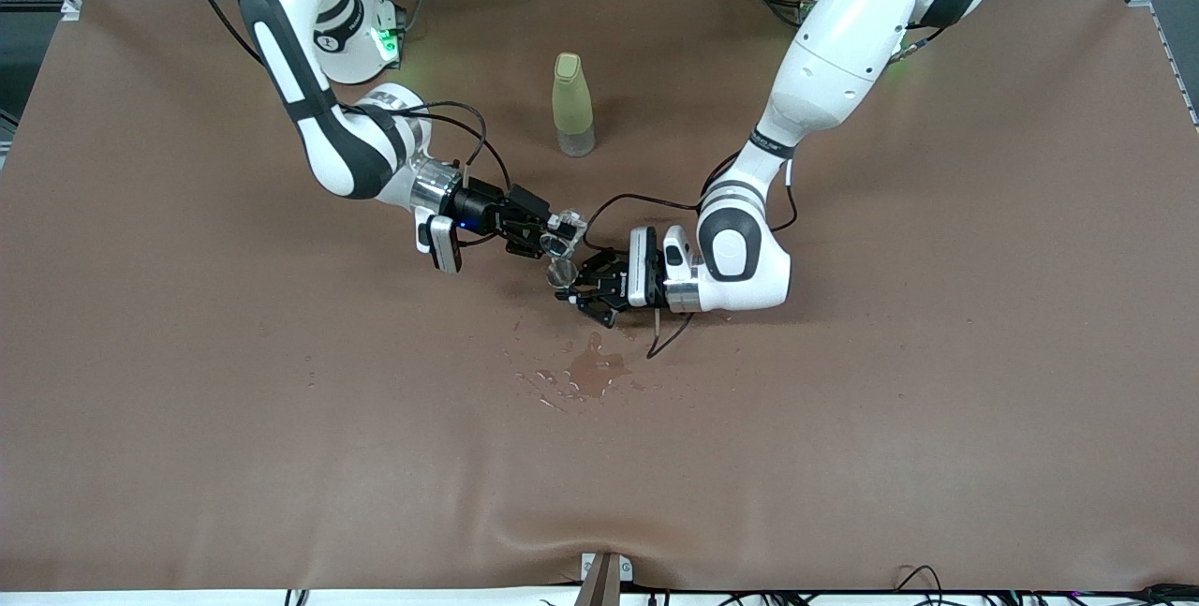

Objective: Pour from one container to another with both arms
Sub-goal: 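Pour liquid from the beaker into the jigger with the right gripper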

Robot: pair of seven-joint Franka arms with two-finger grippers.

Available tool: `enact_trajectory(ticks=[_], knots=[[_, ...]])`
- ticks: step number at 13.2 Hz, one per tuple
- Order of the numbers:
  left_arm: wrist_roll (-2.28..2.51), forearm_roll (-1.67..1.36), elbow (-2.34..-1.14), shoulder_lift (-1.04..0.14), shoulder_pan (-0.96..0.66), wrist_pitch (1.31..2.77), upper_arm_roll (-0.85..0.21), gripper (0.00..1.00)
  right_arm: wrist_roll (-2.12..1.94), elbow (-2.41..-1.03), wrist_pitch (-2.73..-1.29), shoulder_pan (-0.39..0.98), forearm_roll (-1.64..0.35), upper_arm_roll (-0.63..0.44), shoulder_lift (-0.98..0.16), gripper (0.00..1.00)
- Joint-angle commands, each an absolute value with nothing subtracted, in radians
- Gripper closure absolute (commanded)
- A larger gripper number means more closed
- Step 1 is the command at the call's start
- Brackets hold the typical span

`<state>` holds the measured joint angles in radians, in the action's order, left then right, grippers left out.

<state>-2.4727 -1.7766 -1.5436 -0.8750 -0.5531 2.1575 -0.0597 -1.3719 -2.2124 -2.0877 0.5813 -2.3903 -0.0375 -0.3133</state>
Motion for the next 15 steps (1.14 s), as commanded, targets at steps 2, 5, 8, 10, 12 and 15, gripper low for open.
enact_trajectory(ticks=[2,5,8,10,12,15], knots=[[-2.493,-1.804,-1.519,-0.891,-0.563,2.166,-0.055,1.0,-1.328,-2.221,-2.091,0.594,-2.411,-0.046,-0.301,0.78],[-2.493,-1.805,-1.519,-0.893,-0.563,2.166,-0.055,1.0,-1.286,-2.221,-2.091,0.592,-2.411,-0.046,-0.301,0.79],[-2.493,-1.805,-1.517,-0.896,-0.563,2.166,-0.055,1.0,-1.253,-2.221,-2.091,0.589,-2.411,-0.046,-0.301,0.79],[-2.493,-1.805,-1.516,-0.897,-0.563,2.164,-0.055,1.0,-1.25,-2.221,-2.091,0.589,-2.411,-0.046,-0.302,0.79],[-2.493,-1.805,-1.509,-0.902,-0.563,2.166,-0.055,1.0,-1.23,-2.221,-2.091,0.588,-2.411,-0.046,-0.305,0.8],[-2.493,-1.805,-1.503,-0.903,-0.563,2.166,-0.055,1.0,-1.189,-2.217,-2.091,0.588,-2.411,-0.046,-0.307,0.8]])
